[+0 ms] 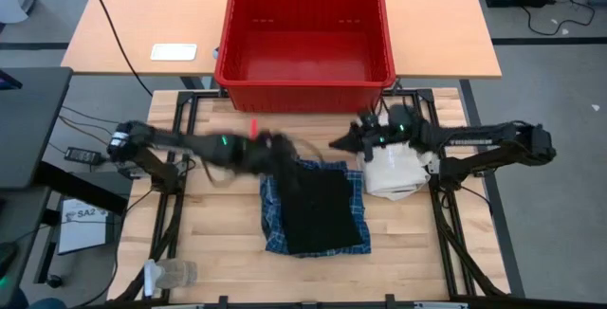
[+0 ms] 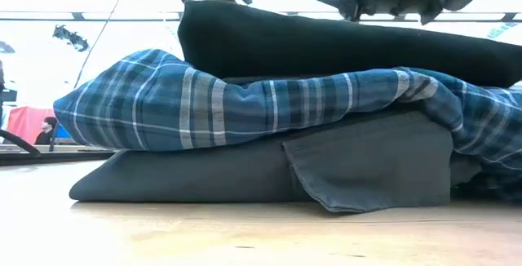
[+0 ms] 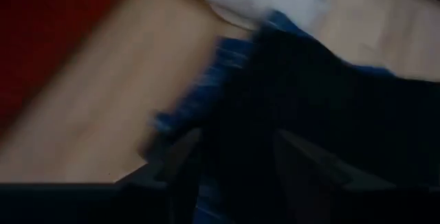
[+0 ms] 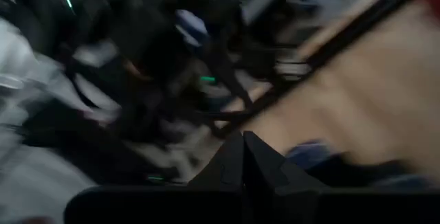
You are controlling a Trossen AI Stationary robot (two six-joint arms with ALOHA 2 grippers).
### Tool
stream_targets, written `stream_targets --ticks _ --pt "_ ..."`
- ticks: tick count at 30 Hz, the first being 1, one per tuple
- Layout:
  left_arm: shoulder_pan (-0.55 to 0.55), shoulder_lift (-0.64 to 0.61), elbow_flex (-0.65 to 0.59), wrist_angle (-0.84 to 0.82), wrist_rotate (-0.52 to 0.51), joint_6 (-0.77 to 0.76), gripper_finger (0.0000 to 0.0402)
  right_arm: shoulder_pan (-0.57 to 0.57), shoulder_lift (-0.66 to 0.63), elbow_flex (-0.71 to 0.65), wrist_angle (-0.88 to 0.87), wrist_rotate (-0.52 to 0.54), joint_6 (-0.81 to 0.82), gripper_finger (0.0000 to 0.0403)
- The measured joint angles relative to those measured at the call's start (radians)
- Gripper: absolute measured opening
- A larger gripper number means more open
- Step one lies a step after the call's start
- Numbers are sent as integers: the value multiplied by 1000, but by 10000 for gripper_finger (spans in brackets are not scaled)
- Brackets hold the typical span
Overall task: Fold Laundry from Bin
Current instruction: Adjust the laundry bin
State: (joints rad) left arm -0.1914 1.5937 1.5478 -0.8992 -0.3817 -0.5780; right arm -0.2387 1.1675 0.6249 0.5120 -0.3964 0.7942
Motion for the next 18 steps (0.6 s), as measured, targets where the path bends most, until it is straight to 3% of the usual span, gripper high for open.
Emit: stream_targets --ticks 5,8,11,14,18 --pt "235 -91 1 -6 24 301 175 -101 4 281 -605 16 -306 15" --pt "341 -131 1 23 6 575 176 -137 33 468 -945 123 -585 33" --pt "414 -153 1 26 -28 816 188 -140 78 641 -1164 302 -855 61" --pt "493 -146 1 18 -39 926 213 -145 128 765 -1253 475 -1068 100" --pt "618 -99 0 13 11 999 258 -192 217 852 -1249 638 -1175 157"
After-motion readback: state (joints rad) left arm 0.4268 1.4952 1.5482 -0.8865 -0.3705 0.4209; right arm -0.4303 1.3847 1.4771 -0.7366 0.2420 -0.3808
